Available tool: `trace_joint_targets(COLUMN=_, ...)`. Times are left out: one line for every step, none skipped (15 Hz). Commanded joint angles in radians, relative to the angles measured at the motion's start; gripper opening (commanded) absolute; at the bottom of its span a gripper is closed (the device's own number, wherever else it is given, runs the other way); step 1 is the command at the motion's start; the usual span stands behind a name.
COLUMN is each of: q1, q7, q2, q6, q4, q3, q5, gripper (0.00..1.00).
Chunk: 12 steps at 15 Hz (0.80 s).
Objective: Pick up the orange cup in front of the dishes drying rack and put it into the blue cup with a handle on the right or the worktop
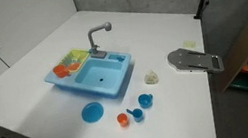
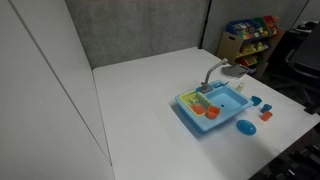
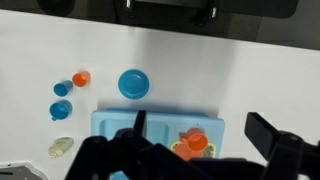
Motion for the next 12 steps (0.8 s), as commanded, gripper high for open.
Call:
trace_joint_targets(q1=-0.001, q7=0.0, q2=0.0, q6=-0.002, q4=0.002, q3=0.001, q5=0.001, gripper=1.0)
trace_joint_targets(q1=-0.001, q7=0.0, q2=0.0, q6=-0.002, q4=0.002, q3=0.001, q5=0.001, gripper=1.0)
trace_joint_targets(q1=-0.001, q7=0.0, q2=0.0, q6=-0.002, q4=0.002, q3=0.001, q5=0.001, gripper=1.0)
trace_joint_targets(q1=-0.001, q7=0.0, q2=0.0, q6=-0.002, q4=0.002, q3=0.001, q5=0.001, gripper=1.0)
trace_joint_targets(q1=-0.001, q7=0.0, q2=0.0, q6=-0.002, q4=0.002, q3=0.001, q5=0.001, gripper=1.0)
trace_joint_targets(q1=-0.001, q7=0.0, q2=0.0, q6=-0.002, q4=0.002, q3=0.001, q5=0.001, gripper=1.0)
trace_joint_targets(q1=-0.001, q7=0.0, q2=0.0, q6=-0.002, q4=0.002, q3=0.001, q5=0.001, gripper=1.0)
trace_joint_targets(q1=-0.001, q7=0.0, q2=0.0, q6=-0.002, q4=0.002, q3=0.001, q5=0.001, gripper=1.0)
trace_joint_targets(q1=-0.001, q7=0.0, q2=0.0, q6=-0.002, q4=0.002, q3=0.001, q5=0.001, gripper=1.0)
trace_joint_targets(q1=-0.001, q7=0.0, q2=0.0, q6=-0.002, q4=0.002, q3=0.001, q5=0.001, gripper=1.0)
trace_joint_targets(q1=0.001, q7=0.0, q2=0.016, q6=0.004, q4=0.015, q3=0.001, q5=0.003, gripper=1.0)
trace_joint_targets(q1=0.003, q7=0.003, q2=0.031, q6=0.01, q4=0.027, q3=0.003, q5=0.006, gripper=1.0)
